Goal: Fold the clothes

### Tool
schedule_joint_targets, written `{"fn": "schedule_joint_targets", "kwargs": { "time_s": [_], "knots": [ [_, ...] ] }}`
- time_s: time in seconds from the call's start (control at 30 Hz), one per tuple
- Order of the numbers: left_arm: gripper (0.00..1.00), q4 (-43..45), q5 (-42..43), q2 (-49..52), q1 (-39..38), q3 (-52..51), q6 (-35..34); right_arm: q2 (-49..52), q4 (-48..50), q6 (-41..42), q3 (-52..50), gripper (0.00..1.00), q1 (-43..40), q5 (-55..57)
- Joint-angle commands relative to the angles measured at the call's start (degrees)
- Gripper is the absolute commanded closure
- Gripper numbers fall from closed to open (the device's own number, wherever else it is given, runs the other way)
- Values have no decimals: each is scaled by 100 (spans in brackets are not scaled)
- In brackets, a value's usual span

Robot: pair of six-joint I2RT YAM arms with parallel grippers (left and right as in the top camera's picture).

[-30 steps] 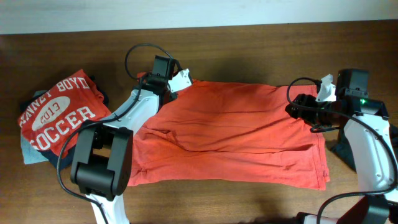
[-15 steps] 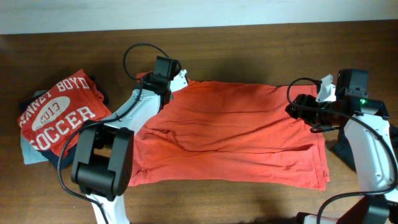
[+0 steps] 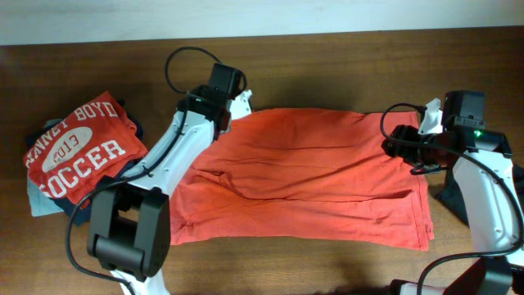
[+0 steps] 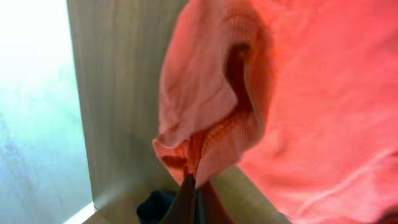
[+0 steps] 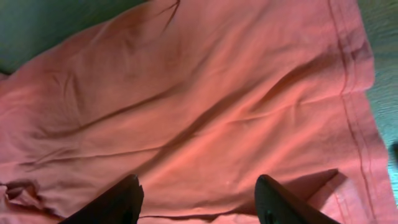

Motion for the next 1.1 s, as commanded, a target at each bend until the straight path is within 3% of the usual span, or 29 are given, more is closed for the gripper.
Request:
{"fn": "schedule_joint_targets", "kwargs": {
  "time_s": [0.0,0.37,0.8,1.07],
  "knots": [
    [100,-146,-22,-173,-179,101,-59,98,0,-61,118,38,-98,197],
    [100,-529,-260,-173,-396,101,-59,1069,-343,-68,824,37,-643,173],
    [100,-800,-280,-251,-396,122,-256,2507,-420,-525,2223,37,-691,-22],
    [100,-826,-280,-280,-396,122,-256,3117,-778,-1958,2981,37,-741,-66]
  ]
}}
